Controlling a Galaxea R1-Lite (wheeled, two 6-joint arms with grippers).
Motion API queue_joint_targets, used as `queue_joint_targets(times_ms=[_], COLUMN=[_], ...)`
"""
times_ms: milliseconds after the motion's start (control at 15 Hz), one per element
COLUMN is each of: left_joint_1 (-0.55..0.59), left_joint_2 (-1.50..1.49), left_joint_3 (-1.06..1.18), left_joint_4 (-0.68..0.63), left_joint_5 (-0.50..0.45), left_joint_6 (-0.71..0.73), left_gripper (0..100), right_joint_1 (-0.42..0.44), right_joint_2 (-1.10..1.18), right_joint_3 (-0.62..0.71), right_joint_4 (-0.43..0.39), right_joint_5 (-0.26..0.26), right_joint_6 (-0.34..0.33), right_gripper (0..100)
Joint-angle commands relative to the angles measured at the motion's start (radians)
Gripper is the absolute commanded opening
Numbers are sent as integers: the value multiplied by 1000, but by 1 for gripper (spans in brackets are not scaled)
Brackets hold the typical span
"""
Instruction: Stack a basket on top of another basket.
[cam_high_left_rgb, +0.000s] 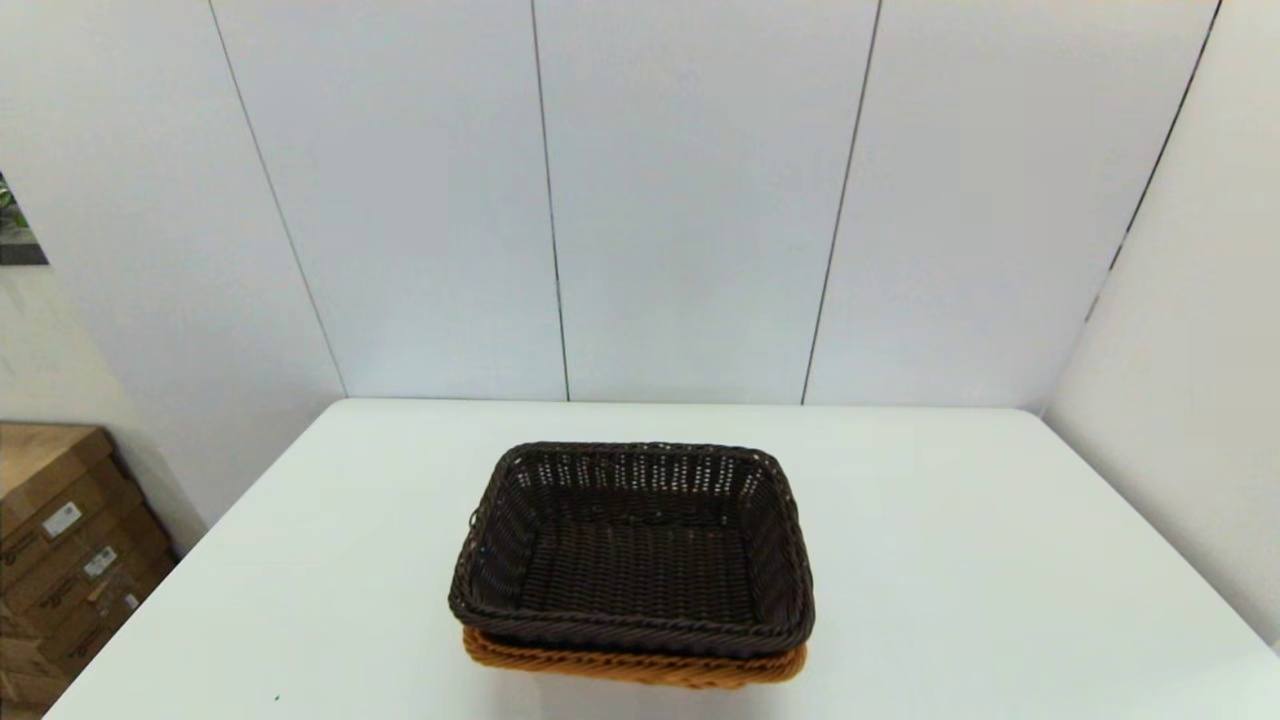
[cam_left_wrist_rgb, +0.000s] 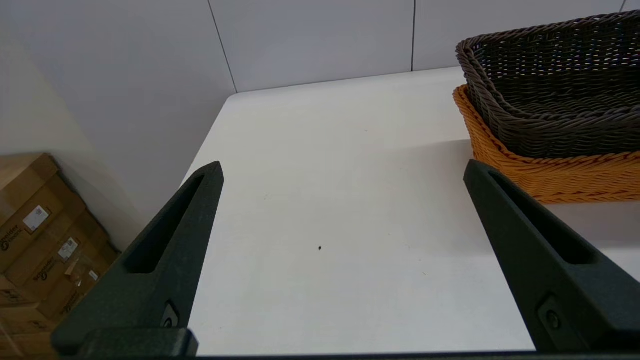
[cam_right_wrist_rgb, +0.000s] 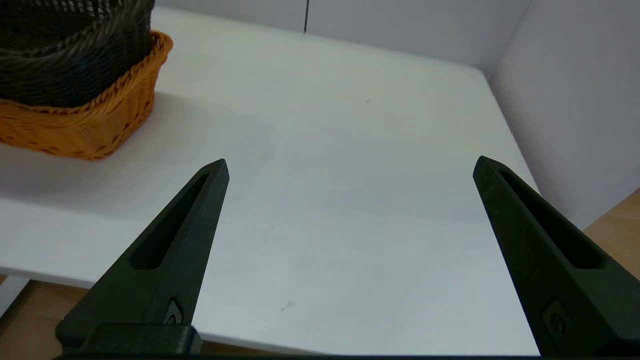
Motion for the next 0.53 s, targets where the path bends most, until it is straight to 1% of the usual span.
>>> queue_joint_targets(times_ms=[67,267,400,533], left_joint_1=[0,0,0,0], left_joint_2=[0,0,0,0], left_joint_3=[2,2,2,2], left_joint_4=[-1,1,1,1], left_joint_5=[0,0,0,0], left_joint_6=[0,0,0,0], left_gripper=[100,100,100,100], right_joint_1=[1,1,1,1], right_joint_2=[-55,-55,-55,-55], right_joint_3=[49,51,51,51], right_joint_4=[-123,-122,-120,-120], right_joint_5=[3,3,-7,-7], right_joint_6=[19,37,65,66], right_gripper=[100,100,100,100])
